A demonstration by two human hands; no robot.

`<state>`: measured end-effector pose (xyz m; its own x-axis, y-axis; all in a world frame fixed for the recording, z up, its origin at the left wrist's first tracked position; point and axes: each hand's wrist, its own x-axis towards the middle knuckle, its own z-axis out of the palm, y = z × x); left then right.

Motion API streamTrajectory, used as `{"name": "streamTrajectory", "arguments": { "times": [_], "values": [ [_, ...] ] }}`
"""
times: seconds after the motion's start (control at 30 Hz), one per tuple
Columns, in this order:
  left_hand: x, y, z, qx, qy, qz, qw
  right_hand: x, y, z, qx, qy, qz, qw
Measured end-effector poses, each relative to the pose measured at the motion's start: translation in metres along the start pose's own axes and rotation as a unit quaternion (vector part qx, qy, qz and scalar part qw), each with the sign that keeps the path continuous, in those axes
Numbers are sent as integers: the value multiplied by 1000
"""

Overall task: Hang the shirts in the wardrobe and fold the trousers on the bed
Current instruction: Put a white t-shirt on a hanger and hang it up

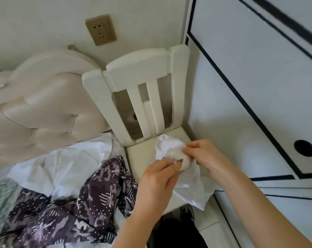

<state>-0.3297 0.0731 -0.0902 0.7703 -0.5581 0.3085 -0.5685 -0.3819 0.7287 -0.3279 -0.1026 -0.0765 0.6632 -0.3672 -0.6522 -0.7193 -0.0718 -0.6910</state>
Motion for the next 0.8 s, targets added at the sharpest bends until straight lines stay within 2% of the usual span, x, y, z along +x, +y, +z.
{"name": "streamTrajectory", "arguments": {
  "times": [0.1, 0.2, 0.27, 0.33, 0.4, 0.57, 0.7, 0.8],
  "values": [
    [-7, -1, -19, -84, 24, -108, 990, -20, 0, -5, 57, 24, -21, 998],
    [-8, -12, -27, -49, -16, -196, 979, -42, -3, -14, 37, 46, -77, 995],
    [-1, -14, -28, -45, -99, -193, 975, -58, -6, -21, 27, 49, -105, 993],
    [7, -5, -23, -49, -178, -155, 971, -72, -9, -29, 9, 50, -127, 991],
    [14, 11, -11, -60, -205, -120, 970, -84, -13, -37, -19, 59, -162, 985],
    [27, 48, 8, -132, -113, -162, 971, -113, -18, -55, -90, 145, -221, 960],
    [39, 73, 9, -157, -109, -149, 970, -130, -6, -76, -126, 215, -233, 940],
    [42, 92, 7, -171, -107, -120, 972, -142, 10, -91, -102, 263, -222, 934]
  ]
}}
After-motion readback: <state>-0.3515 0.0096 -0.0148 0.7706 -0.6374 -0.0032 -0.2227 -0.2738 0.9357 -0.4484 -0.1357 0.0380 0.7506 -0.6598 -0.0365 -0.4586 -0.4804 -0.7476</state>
